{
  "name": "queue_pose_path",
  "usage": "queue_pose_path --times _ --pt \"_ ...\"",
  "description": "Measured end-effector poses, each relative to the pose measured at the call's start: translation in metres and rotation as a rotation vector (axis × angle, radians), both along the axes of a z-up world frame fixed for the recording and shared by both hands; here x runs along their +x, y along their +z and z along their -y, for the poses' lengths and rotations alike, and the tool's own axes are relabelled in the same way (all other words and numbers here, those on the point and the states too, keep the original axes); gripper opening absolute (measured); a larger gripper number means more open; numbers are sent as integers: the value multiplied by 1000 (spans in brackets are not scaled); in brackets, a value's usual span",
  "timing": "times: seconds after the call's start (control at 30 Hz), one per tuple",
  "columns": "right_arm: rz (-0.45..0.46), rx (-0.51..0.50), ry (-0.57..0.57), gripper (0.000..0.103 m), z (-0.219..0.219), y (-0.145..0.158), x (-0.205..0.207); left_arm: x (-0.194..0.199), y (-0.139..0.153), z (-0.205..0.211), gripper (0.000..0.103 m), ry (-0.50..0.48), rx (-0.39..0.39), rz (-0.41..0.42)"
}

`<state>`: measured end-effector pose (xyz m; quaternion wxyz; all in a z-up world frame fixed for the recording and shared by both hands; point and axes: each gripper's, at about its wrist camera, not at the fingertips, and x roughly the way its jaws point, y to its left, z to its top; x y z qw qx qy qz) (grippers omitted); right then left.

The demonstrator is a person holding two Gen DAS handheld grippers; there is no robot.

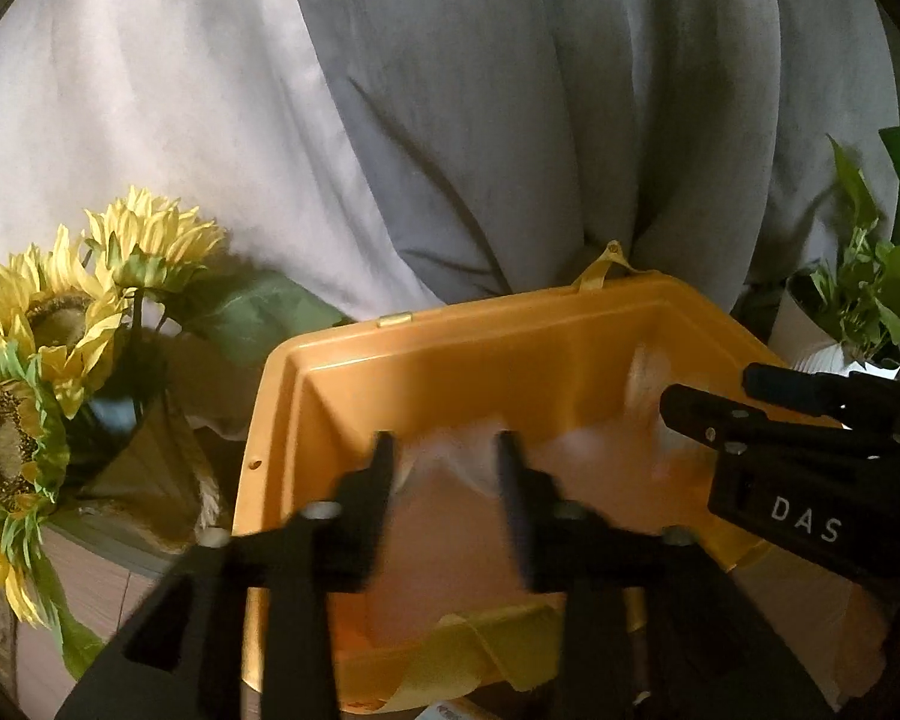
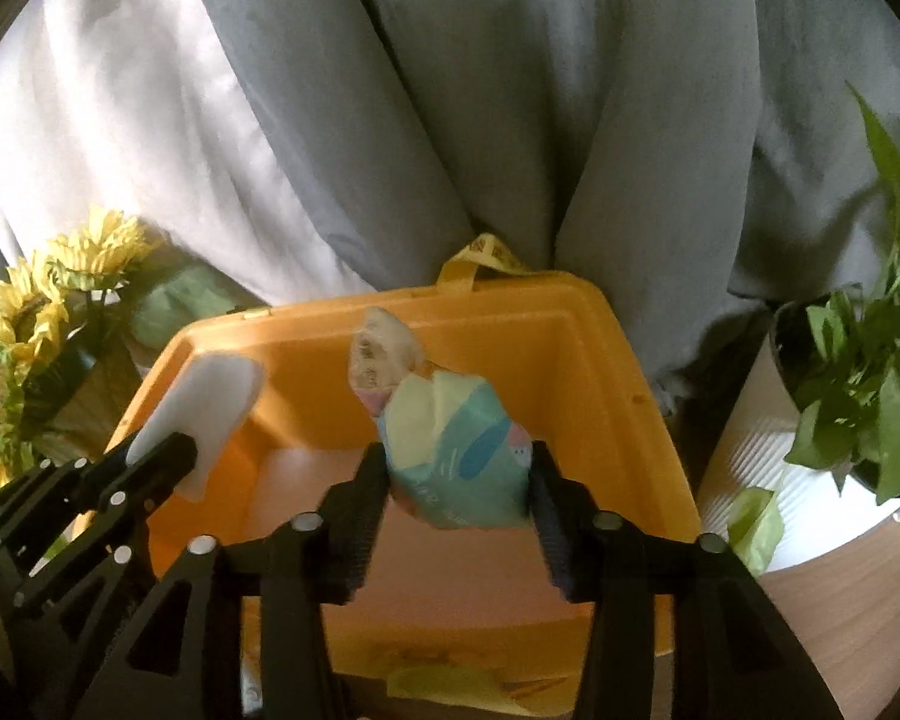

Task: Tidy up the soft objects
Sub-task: 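Open both tools to drop the tissue and cloth into the crate, then move both tools back toward the remaining soft toys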

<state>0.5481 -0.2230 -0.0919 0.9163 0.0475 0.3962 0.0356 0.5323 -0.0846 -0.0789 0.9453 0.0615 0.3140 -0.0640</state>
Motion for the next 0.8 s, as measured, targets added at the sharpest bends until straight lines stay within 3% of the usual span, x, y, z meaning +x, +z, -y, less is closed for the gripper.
queue_pose_path --times 0.4,0.8 --pt "62 -35 -40 68 8 21 -21 -25 22 -11 60 35 -47 53" --pt "155 -9 -41 68 12 63 -82 -91 62 -18 64 37 -71 148"
